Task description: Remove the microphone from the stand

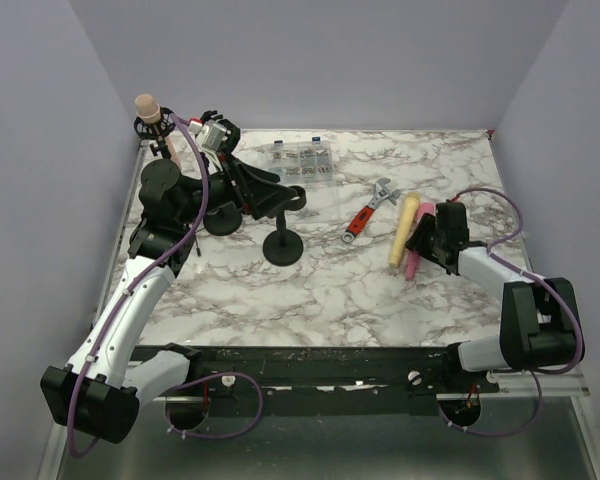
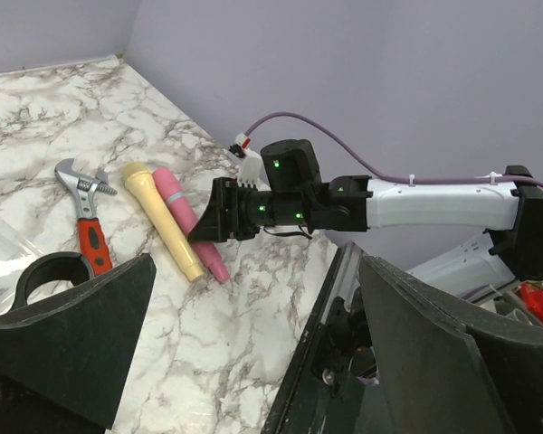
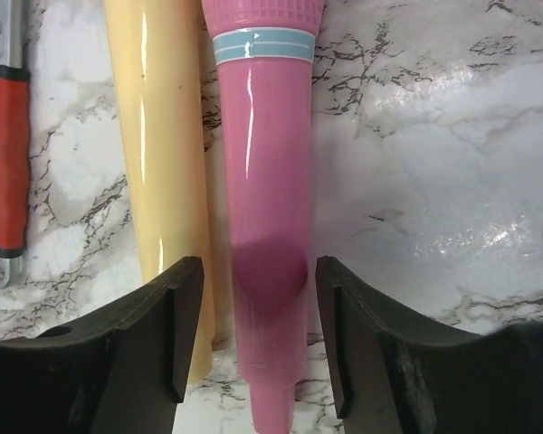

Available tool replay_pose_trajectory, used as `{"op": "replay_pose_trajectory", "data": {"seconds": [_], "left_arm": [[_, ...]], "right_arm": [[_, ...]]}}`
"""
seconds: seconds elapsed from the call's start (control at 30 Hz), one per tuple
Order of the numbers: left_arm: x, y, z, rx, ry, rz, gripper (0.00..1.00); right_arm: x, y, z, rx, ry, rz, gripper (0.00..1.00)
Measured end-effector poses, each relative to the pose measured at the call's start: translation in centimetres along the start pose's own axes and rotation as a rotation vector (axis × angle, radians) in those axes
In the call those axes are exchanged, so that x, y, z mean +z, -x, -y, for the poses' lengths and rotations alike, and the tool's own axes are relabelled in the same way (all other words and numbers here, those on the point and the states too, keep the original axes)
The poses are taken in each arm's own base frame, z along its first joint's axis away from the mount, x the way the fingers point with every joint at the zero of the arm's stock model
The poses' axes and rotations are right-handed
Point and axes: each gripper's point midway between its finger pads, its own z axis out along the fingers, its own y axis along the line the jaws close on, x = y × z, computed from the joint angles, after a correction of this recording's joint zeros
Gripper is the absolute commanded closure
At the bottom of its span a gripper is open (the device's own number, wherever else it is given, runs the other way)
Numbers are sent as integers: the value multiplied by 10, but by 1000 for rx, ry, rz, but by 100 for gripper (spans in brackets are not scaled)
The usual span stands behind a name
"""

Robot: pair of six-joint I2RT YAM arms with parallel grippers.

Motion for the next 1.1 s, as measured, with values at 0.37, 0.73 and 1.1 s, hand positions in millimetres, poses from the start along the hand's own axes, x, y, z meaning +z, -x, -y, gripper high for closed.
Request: {"op": "replay_pose_trajectory", "data": {"seconds": [0.37, 0.73, 1.1], "left_arm": [[-2, 1, -8, 61, 43, 11, 1], [-27, 37, -23, 212, 306, 96, 10], [-89, 88, -70, 263, 663, 205, 5]], "right_arm": [[-25, 13, -14, 7, 99, 91, 10], [-63, 36, -36, 8, 257, 242, 3], [-73, 27, -44, 0, 337, 248, 3]]}}
